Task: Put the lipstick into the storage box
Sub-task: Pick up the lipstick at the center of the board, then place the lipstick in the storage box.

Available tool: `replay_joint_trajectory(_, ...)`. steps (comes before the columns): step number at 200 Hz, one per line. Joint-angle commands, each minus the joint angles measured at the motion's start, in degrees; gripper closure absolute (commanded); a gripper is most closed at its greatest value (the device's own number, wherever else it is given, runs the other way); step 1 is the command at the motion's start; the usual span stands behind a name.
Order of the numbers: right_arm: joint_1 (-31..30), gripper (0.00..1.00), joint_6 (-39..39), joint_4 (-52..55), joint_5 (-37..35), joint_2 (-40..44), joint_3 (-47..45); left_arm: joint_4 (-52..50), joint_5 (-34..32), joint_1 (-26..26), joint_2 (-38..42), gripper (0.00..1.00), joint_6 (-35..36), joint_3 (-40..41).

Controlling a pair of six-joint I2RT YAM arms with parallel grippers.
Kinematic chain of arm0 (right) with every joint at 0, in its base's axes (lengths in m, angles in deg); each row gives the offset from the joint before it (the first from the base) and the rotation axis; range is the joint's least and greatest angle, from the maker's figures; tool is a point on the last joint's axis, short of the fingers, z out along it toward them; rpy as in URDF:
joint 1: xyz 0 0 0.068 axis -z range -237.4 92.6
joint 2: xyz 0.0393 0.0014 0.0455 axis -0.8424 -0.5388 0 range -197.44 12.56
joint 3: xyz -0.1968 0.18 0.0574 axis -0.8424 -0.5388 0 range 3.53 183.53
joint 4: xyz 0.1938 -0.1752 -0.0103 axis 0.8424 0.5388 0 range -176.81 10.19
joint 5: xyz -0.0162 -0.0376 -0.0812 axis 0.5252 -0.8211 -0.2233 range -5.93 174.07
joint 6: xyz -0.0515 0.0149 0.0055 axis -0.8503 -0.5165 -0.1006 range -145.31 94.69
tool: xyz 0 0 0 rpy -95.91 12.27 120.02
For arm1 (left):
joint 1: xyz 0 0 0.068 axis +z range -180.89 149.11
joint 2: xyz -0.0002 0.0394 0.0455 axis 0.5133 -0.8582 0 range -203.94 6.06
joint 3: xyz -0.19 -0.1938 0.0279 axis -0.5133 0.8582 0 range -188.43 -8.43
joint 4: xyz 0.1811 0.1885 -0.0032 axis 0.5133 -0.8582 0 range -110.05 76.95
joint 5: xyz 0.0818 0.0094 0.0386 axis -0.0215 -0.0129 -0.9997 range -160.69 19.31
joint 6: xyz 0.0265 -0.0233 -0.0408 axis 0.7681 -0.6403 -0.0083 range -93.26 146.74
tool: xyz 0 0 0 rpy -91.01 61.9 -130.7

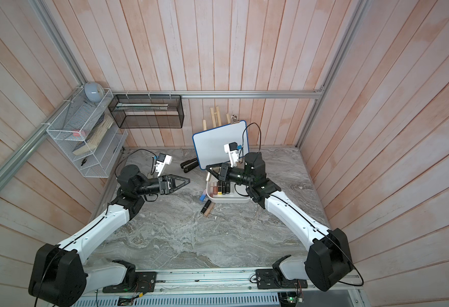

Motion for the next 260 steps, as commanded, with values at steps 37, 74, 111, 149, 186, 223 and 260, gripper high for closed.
replay_joint_trajectory(37,5.9,0.83,-13.4,24.7,-21.6,-5.0,6.2,-31.6,-19.4,0.0,4.5,0.18,20.5,-4.4)
replay_joint_trajectory(74,6.5,0.83,-18.4,30.4,-28.8,-13.3,10.8,-35.0,-26.2,-0.2,6.5,0.18,22.7,-2.0)
replay_joint_trajectory(111,6.5,0.83,-20.8,33.6,-34.3,-21.3,14.5,-37.4,-30.8,-0.6,7.1,0.18,24.2,-0.4)
replay_joint_trajectory(149,6.5,0.83,-21.8,34.6,-35.5,-26.7,15.8,-37.2,-30.5,-0.8,6.3,0.18,24.7,1.0)
replay_joint_trajectory(186,6.4,0.83,-21.9,34.3,-35.0,-30.1,16.1,-36.5,-30.0,-1.2,5.1,0.17,24.9,1.5)
replay_joint_trajectory(223,6.5,0.83,-22.3,33.9,-34.8,-33.3,16.8,-36.4,-29.7,-1.3,4.5,0.17,24.9,1.7)
replay_joint_trajectory(260,6.6,0.83,-22.5,33.7,-34.1,-36.1,18.4,-35.8,-29.2,-1.3,3.5,0.17,24.9,2.0)
